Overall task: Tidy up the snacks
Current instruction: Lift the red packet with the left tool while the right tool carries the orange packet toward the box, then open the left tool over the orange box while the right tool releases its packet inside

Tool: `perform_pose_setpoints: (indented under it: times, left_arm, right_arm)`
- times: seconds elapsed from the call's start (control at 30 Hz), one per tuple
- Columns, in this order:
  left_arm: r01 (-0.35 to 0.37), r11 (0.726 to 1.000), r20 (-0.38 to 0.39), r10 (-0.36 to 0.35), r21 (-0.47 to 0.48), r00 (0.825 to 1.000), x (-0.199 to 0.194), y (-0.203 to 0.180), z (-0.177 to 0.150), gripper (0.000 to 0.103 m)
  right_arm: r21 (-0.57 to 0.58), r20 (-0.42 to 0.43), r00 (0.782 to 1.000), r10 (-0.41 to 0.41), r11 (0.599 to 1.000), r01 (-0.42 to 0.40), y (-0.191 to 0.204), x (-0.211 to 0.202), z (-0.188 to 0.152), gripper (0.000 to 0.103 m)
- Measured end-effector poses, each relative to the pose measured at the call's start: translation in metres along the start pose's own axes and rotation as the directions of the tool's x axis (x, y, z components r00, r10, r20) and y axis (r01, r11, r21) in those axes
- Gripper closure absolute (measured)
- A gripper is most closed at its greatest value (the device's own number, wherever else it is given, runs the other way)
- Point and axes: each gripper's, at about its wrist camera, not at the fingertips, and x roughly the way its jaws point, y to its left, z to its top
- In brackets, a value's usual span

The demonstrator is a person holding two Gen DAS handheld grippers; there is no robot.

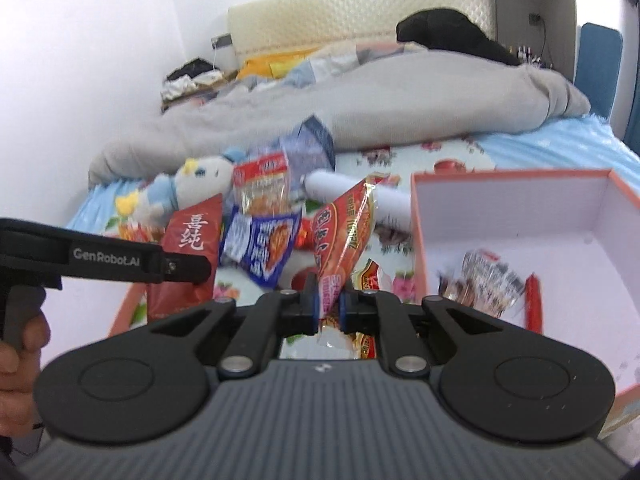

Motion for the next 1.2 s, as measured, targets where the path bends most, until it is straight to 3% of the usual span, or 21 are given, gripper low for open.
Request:
perform_pose_setpoints:
  times: [0.43, 0.63, 0.97, 1.2]
  left_arm:
    - [0.068, 0.995, 0.095, -0.075, 0.072, 0.993, -0.028, -0.056, 0.054, 0.060]
    - [0.111, 0.987, 0.122, -0.124, 0.112, 0.985, -0.024, -0.091, 0.069, 0.060]
    - [0.176, 0.970, 0.051, -0.187, 0.171, 0.981, 0.022, -0.146, 0.064, 0.060]
    - [0.202, 0.959, -0.032, -0.200, 0.197, 0.979, 0.064, -0.174, 0.057, 0.060]
  right_arm:
    - [-0.013, 0.127, 0.990, -0.057, 0.998, 0.059, -0.029, -0.036, 0.054, 0.091]
    - [0.008, 0.165, 0.979, -0.120, 0.993, 0.120, -0.057, -0.049, 0.069, 0.091]
    - [0.071, 0.118, 0.958, -0.263, 0.964, 0.256, -0.113, -0.045, 0.057, 0.091]
    - [0.127, 0.009, 0.952, -0.306, 0.945, 0.302, -0.147, -0.026, 0.038, 0.091]
